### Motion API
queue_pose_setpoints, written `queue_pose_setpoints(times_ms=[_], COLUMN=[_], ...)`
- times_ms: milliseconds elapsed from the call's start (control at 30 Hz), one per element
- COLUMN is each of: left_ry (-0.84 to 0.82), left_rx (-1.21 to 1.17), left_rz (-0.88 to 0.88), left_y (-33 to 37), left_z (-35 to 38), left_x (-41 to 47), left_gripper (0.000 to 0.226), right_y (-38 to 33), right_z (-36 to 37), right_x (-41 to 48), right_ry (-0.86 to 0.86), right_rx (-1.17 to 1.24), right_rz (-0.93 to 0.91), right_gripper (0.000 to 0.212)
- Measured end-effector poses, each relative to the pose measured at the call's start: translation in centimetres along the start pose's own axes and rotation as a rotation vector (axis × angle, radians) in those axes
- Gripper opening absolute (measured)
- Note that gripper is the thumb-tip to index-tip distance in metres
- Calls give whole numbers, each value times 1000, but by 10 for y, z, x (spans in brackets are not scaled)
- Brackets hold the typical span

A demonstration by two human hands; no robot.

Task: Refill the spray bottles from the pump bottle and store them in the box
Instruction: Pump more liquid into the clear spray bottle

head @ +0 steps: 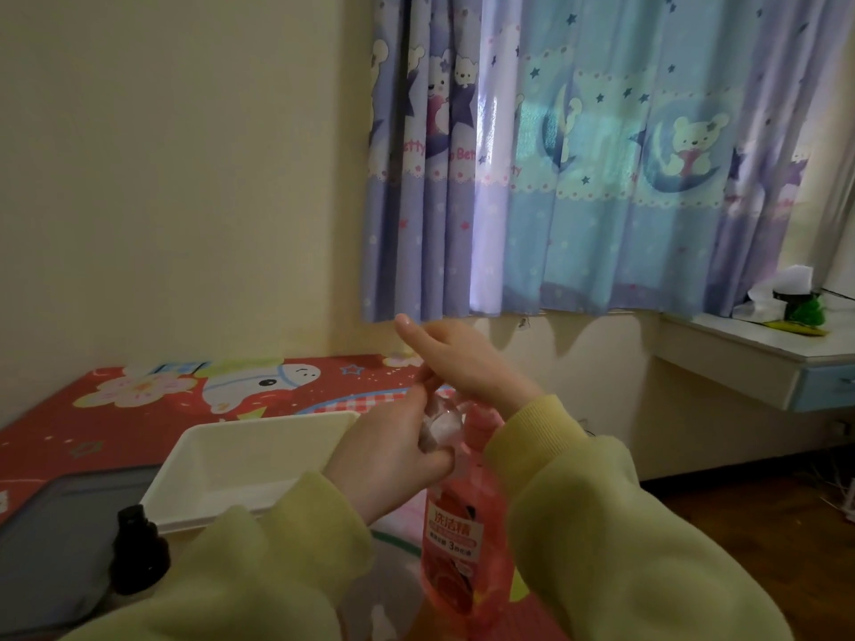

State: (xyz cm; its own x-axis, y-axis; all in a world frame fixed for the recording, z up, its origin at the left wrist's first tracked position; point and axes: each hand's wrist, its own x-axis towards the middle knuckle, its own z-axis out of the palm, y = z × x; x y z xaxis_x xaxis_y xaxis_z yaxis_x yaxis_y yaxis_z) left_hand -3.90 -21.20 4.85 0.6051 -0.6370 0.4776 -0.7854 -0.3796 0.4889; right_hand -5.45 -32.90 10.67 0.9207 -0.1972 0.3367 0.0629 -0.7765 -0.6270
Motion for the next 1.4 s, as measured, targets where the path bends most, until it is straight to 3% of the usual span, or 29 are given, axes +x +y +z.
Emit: queue_pose_setpoints(times_ms=[267,433,600,833,1067,1400], left_ry=[-38,-75,-38,-76,-59,-98], left_rx=[-56,3,57,-10,-19,-117], left_rz=[-48,-47,7,-35,-43,-89], left_y=[-4,-1,1,-7,1,-3], left_z=[16,-1,-3,11,-1,12], left_x=[-5,-3,0,-5,-2,-6], left_gripper=[27,30,29,29,31,32], right_y=[16,0,4,16,2,16], right_z=[8,5,1,8,1,6], right_x=[-2,-1,2,-1,1,-2], right_ry=[36,-54,-37,13,-58,29], right_rx=[30,-86,-7,23,17,88], right_rz=[14,24,-5,-3,22,13], right_gripper=[65,53,52,55,43,38])
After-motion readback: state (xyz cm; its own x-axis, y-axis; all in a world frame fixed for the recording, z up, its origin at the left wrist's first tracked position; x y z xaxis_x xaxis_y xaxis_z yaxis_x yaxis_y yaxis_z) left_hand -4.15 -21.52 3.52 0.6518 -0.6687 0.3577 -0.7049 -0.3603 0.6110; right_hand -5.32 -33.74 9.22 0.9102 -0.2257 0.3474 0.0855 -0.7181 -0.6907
